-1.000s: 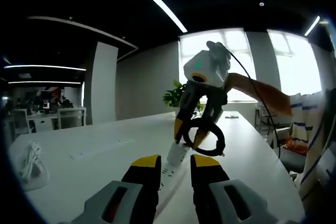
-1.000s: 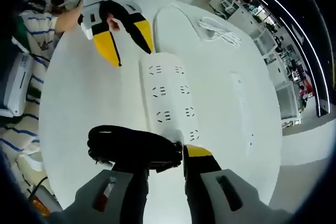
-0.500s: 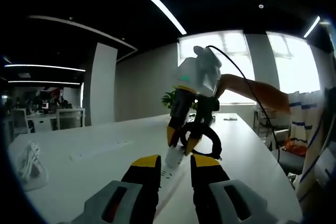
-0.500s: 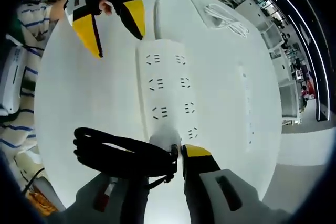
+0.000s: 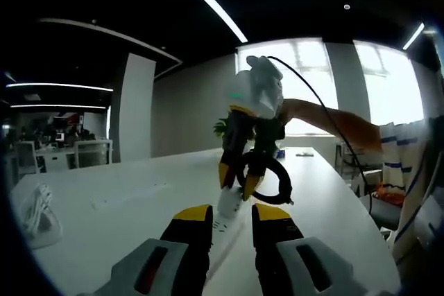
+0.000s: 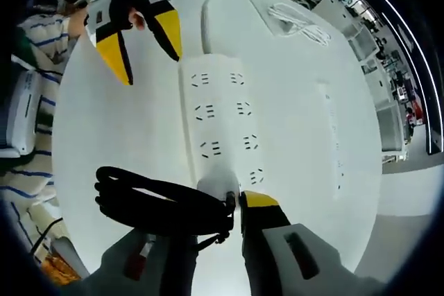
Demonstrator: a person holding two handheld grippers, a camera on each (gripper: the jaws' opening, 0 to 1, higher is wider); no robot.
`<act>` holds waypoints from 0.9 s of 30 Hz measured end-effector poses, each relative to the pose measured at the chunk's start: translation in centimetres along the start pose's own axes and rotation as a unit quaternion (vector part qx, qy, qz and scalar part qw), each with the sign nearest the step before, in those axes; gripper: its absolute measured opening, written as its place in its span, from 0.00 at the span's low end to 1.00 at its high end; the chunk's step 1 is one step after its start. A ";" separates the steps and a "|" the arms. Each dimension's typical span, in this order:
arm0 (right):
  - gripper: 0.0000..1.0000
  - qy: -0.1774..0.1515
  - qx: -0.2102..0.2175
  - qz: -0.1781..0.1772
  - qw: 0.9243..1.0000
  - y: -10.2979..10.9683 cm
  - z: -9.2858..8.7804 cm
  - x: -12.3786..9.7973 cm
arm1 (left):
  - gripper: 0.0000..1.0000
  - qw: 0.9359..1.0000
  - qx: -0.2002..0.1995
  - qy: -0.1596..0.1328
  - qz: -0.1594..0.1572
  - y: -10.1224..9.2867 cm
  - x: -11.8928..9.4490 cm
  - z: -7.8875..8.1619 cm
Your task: Straighten the power strip on the desk, plug the charger into it
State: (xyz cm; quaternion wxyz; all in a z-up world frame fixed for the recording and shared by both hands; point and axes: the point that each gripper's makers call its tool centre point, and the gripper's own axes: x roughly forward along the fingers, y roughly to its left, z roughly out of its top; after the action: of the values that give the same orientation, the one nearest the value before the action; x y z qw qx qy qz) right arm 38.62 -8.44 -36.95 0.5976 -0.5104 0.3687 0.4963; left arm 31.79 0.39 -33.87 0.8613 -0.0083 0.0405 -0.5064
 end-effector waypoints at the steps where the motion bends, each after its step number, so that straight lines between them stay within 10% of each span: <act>1: 0.22 -0.003 0.003 0.005 1.000 0.0 0.0 0.0 | 0.23 1.000 0.000 0.000 0.000 0.0 0.0 0.0; 27: 0.22 0.068 -0.011 0.009 0.998 0.0 -0.1 0.4 | 0.23 1.000 0.000 0.006 -0.003 -0.3 0.6 -0.4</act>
State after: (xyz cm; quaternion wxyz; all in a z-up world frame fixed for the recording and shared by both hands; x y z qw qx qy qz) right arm 38.77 -8.47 -37.35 0.5614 -0.5460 0.4074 0.4699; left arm 31.77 -0.28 -34.24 0.8598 -0.0057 0.0454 -0.5086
